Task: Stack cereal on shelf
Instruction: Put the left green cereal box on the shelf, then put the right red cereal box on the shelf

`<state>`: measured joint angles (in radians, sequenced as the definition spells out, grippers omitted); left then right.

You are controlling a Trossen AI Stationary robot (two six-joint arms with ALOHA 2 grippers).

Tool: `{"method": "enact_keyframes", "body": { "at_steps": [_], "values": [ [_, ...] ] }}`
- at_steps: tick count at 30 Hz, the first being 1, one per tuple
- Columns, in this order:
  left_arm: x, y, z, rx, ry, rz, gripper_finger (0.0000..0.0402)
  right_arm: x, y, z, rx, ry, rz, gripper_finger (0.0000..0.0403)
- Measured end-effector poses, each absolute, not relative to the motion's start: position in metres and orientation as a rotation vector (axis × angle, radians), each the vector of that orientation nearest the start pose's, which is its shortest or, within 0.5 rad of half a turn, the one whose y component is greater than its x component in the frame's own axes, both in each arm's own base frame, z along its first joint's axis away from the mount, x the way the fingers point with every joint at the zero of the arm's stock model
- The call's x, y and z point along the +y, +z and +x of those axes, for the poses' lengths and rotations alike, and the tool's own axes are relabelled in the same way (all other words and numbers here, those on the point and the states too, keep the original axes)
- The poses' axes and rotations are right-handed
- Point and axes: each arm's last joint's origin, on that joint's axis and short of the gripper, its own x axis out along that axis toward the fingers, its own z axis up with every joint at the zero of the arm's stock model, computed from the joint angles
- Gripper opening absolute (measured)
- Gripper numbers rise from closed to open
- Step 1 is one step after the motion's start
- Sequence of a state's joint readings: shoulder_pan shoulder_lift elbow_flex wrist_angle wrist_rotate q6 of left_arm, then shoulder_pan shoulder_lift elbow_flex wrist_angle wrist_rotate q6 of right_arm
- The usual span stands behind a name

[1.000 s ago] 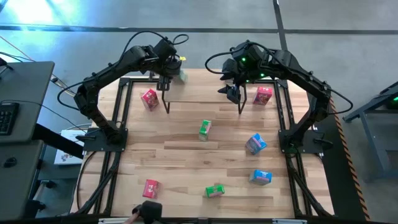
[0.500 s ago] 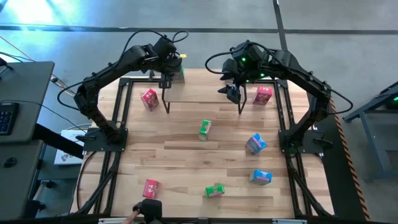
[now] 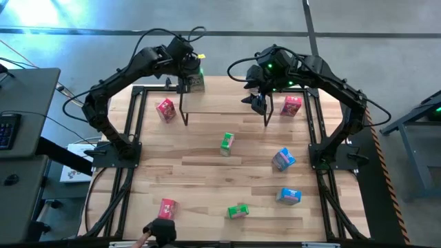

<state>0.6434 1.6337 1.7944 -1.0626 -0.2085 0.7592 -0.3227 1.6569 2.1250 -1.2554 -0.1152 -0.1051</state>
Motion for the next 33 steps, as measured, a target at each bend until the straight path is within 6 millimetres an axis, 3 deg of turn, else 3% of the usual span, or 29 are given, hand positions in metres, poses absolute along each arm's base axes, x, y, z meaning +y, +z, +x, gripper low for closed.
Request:
{"method": "enact_keyframes", "body": {
  "at_steps": [16, 22, 33],
  "values": [
    [0.188, 0.409, 0.258, 1.077, 0.502, 0.309, 0.0207, -0.093, 0.462, 0.288, 0.778, -0.156, 0.072, 0.0259],
    [0.166, 0.417, 0.246, 1.101, 0.484, 0.250, 0.0207, -0.093, 0.462, 0.288, 0.778, -0.156, 0.072, 0.0259],
    [0.136, 0.445, 0.216, 0.965, 0.522, 0.124, 0.0207, -0.093, 0.462, 0.288, 0.778, -0.156, 0.072, 0.0259]
  ]
}}
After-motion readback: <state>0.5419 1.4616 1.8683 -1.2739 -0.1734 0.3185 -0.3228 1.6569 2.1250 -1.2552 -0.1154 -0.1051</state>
